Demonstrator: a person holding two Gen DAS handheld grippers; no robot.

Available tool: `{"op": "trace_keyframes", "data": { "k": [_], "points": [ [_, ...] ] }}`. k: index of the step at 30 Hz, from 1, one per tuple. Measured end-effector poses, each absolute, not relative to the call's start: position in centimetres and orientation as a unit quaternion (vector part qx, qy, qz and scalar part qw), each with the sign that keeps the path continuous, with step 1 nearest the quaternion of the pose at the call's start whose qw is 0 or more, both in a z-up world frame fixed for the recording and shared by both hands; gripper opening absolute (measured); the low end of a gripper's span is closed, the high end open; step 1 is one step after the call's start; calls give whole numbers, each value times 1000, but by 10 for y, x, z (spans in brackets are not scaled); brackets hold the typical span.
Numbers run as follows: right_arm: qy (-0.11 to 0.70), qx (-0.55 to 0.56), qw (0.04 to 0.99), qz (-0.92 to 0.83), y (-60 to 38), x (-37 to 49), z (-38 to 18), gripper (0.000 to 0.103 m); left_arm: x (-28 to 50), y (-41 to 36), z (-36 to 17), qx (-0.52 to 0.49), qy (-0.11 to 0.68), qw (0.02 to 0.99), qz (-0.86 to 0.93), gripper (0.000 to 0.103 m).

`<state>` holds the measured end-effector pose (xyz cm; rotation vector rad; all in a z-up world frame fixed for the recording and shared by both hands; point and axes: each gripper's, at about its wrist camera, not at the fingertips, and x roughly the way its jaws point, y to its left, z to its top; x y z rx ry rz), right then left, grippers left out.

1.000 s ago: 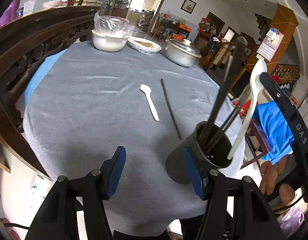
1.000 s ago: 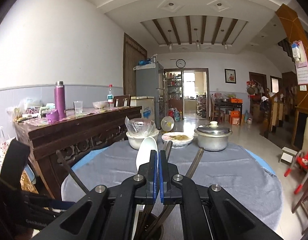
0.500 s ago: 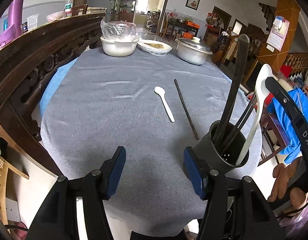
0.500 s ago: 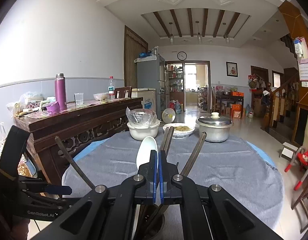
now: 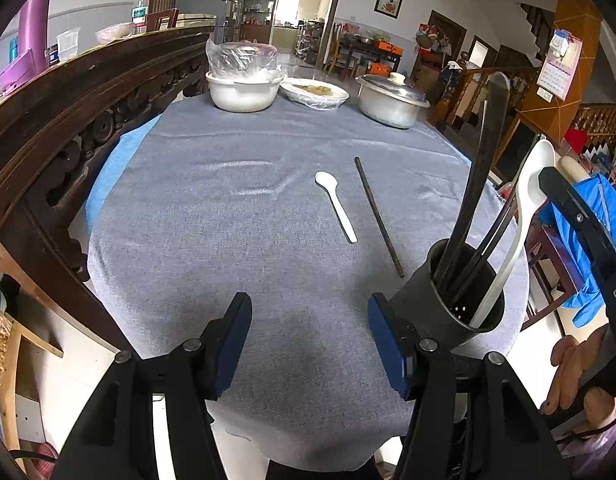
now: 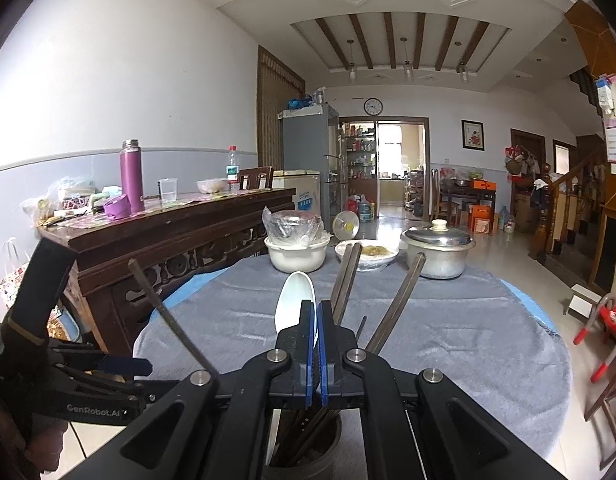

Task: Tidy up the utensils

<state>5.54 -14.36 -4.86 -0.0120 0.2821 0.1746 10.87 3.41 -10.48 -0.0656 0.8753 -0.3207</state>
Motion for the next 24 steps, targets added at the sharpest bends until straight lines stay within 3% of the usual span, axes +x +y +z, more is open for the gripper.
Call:
{"op": "trace_keyframes", "data": {
  "k": [13,16,20,24],
  "points": [
    [168,2,981,98,-144,52,-54,5,103,38,-109,-34,424,892,-153,61],
    [172,3,981,92,-145,51,-52,11,101,39,-111,-39,425,891,-154,62],
    [169,11,981,91,-146,49,-49,34,98,41,-112,-44,426,890,-158,62],
    [149,-5,985,83,-142,42,-41,36,94,41,-112,-49,423,890,-163,62]
  ]
}}
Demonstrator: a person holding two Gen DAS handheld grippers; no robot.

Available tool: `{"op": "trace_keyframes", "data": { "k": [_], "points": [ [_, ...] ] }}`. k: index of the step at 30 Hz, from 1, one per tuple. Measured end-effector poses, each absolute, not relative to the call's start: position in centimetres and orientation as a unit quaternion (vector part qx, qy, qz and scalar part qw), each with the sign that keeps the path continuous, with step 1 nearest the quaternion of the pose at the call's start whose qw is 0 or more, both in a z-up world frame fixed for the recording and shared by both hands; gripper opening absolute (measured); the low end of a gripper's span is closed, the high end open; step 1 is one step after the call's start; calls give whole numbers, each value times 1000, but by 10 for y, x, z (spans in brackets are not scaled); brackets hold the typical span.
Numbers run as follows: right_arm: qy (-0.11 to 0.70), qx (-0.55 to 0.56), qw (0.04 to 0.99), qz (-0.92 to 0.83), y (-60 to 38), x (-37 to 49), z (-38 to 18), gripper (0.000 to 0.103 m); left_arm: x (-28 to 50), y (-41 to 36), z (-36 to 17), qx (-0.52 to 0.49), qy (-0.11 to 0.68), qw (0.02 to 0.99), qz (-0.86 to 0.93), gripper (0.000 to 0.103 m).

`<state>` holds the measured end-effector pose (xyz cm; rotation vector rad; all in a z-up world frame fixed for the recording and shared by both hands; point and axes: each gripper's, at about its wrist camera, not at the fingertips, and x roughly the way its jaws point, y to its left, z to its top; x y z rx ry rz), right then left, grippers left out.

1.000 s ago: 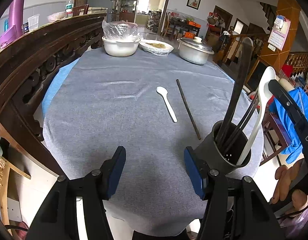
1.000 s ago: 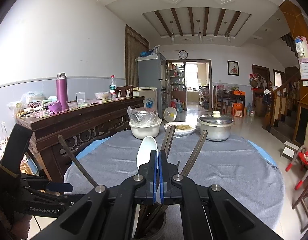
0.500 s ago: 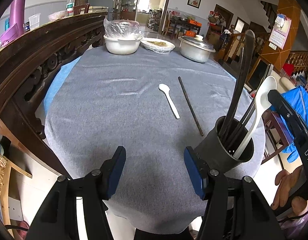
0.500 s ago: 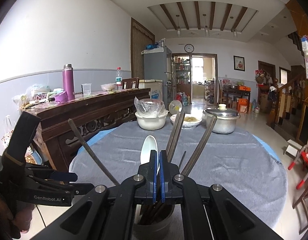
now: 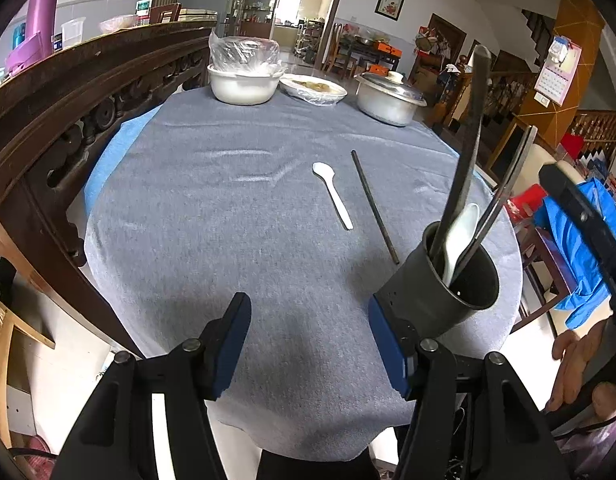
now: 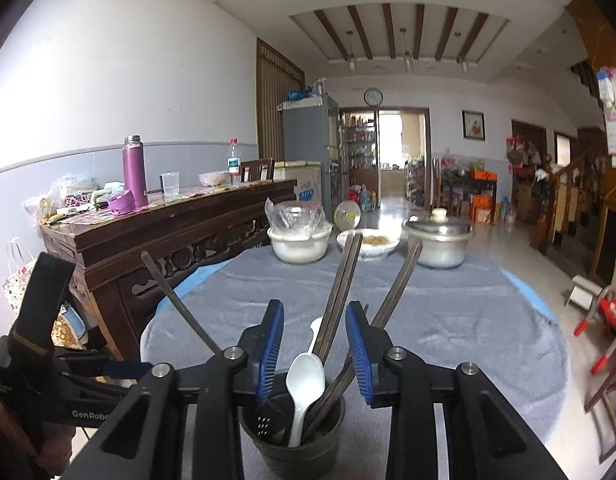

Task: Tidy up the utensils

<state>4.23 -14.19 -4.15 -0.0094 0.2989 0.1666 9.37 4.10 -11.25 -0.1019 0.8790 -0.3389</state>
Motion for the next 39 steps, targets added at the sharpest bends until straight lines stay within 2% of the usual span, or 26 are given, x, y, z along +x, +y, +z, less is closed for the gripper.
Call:
{"op": "trace_keyframes", "data": {
  "k": [10,11,14,15,24,39],
  "points": [
    [114,4,992,48,-155,33,-14,37,81,50,-113,-65,420,889,-170,62],
    [111,8,993,46,-156,31,-11,39,80,51,-112,-65,419,890,-171,62],
    [97,24,994,42,-160,24,-2,55,75,53,-109,-65,415,891,-172,62],
    [89,27,995,39,-162,20,2,57,74,54,-109,-65,414,892,-172,62],
    [54,62,997,1,-190,0,27,58,62,56,-103,-59,410,893,-176,62],
    [80,169,981,-51,-261,-5,19,59,57,53,-93,-38,410,895,-170,62]
  ]
}}
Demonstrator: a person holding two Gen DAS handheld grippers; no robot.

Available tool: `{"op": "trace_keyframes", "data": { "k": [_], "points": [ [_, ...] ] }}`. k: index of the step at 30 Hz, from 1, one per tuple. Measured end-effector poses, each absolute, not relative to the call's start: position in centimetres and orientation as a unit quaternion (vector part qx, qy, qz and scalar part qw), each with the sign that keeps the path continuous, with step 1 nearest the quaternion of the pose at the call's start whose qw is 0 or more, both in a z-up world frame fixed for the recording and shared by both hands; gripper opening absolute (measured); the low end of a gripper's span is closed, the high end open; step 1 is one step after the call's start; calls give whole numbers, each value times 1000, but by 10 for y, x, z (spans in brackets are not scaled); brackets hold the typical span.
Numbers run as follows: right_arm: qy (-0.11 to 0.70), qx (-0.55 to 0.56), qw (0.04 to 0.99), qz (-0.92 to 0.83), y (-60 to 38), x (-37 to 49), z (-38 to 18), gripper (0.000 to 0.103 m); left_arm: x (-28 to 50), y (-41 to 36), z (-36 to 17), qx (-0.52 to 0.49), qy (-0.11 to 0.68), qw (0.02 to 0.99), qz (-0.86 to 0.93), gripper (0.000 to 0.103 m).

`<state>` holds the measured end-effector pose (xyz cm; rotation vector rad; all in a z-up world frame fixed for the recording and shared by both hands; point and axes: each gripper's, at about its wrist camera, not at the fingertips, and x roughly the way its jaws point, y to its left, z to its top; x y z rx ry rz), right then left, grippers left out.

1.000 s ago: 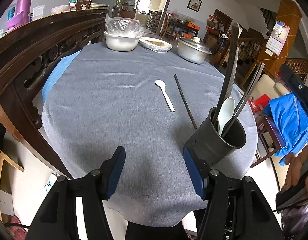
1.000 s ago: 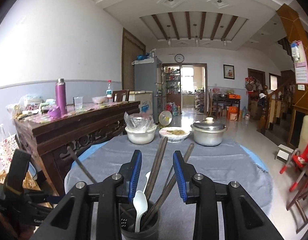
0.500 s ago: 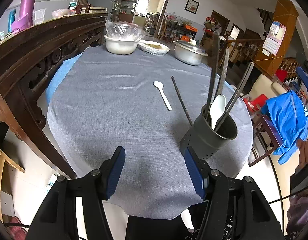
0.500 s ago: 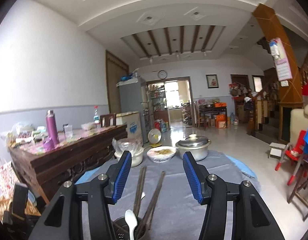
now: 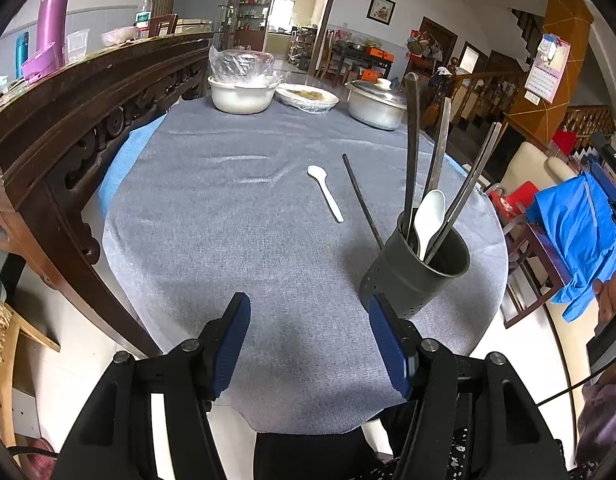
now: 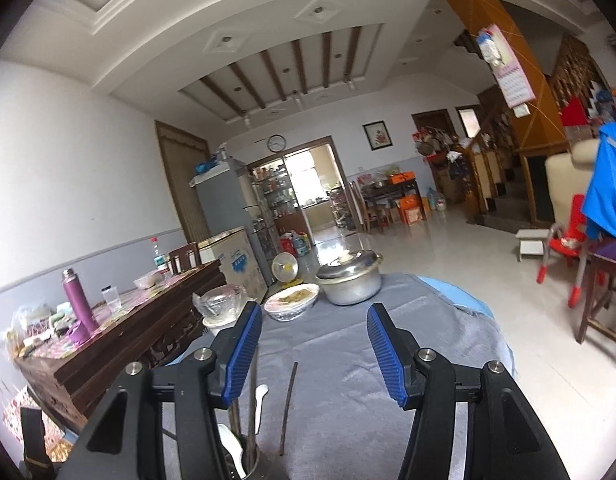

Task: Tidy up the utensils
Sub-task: 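Move the right gripper away from the holder and lower it toward the cloth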

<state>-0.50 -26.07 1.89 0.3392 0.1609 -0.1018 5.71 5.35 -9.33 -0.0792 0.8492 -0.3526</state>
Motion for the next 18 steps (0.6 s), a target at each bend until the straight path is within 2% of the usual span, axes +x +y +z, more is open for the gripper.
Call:
{"op": "trace_keyframes", "data": {
  "k": [18],
  "points": [
    [105,189,975,-48,-279,8,17,59,50,52,-78,-24,407,899,-159,62]
  ]
}}
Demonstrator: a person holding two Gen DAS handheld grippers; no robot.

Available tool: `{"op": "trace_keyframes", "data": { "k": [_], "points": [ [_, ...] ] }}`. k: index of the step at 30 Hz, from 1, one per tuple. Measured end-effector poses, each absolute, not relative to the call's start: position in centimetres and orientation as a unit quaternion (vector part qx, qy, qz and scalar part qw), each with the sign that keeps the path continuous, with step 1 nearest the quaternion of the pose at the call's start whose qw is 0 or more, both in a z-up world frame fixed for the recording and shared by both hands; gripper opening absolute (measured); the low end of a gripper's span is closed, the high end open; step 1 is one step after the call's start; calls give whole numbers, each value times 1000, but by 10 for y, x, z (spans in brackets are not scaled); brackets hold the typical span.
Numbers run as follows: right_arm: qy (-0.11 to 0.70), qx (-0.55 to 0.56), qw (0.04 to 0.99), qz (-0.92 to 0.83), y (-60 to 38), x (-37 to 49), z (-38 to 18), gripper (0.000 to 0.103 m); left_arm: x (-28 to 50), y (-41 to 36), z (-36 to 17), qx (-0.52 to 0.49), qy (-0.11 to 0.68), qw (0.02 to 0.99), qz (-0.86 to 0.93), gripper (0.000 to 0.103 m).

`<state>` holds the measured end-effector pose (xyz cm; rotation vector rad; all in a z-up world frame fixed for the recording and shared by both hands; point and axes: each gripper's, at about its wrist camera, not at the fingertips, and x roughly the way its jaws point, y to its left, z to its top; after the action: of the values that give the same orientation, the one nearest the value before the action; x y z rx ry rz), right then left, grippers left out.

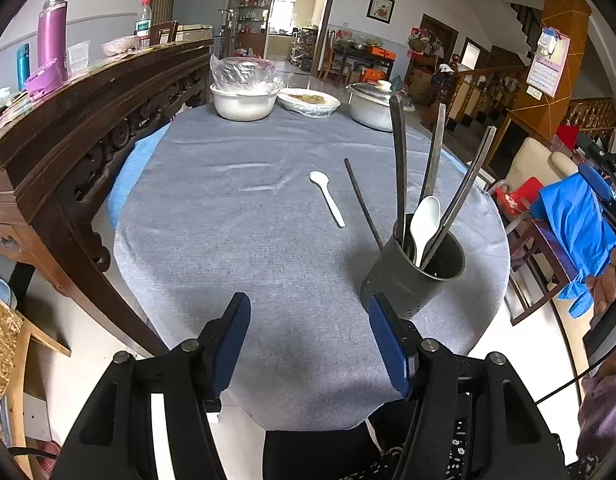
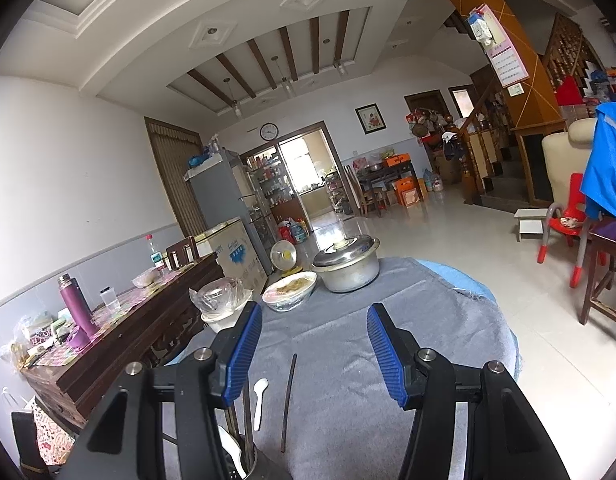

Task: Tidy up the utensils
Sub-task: 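Move the right gripper away from the holder and lower it toward the cloth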

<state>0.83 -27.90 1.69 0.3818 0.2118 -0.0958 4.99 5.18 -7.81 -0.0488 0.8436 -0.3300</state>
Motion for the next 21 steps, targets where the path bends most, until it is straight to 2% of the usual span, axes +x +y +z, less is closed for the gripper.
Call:
{"op": "trace_keyframes", "data": {
  "k": [9,15,21],
  "points": [
    [121,197,970,-80,-303,18,14,59,56,68,-81,-27,419,897,-140,62],
    [153,202,961,-108,-324,37,1,59,94,85,-87,-29,430,895,-113,62],
    [204,224,947,-105,-345,86,-20,59,143,99,-69,-5,401,911,-95,63]
  ]
}}
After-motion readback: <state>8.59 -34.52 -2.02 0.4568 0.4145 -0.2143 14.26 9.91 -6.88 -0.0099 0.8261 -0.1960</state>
